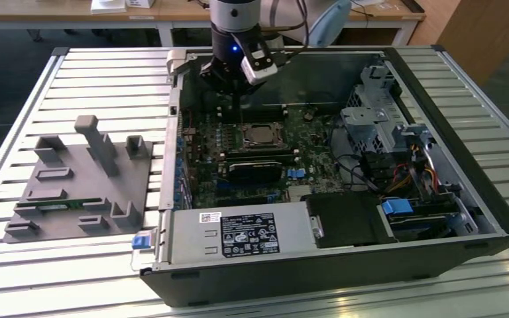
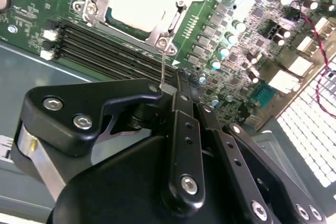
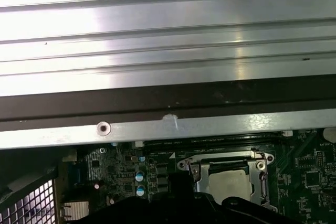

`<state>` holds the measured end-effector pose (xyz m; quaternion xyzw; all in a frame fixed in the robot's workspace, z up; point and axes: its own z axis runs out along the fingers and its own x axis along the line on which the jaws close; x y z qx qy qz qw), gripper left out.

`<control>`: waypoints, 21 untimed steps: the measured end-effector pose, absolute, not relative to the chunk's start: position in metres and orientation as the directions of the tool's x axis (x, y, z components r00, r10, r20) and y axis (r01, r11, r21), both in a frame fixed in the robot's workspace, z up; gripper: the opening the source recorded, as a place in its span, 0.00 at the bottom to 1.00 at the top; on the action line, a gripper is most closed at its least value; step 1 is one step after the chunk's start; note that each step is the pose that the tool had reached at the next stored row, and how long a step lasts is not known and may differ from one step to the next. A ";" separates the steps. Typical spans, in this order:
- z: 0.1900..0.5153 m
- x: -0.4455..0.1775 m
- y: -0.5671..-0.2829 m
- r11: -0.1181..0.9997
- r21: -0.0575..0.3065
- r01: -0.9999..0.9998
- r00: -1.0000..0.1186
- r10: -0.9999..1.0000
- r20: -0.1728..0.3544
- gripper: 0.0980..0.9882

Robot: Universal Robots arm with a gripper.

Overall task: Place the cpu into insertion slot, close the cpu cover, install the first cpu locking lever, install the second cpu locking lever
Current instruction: 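Install the first cpu locking lever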

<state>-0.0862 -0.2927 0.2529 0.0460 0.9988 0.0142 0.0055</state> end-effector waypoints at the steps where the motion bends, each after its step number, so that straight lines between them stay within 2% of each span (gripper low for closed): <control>1: 0.253 -0.085 -0.293 0.995 0.029 0.092 -0.996 0.092 -0.009 0.00; 21: 0.251 -0.074 -0.292 0.995 0.029 0.092 -0.996 0.092 -0.008 0.00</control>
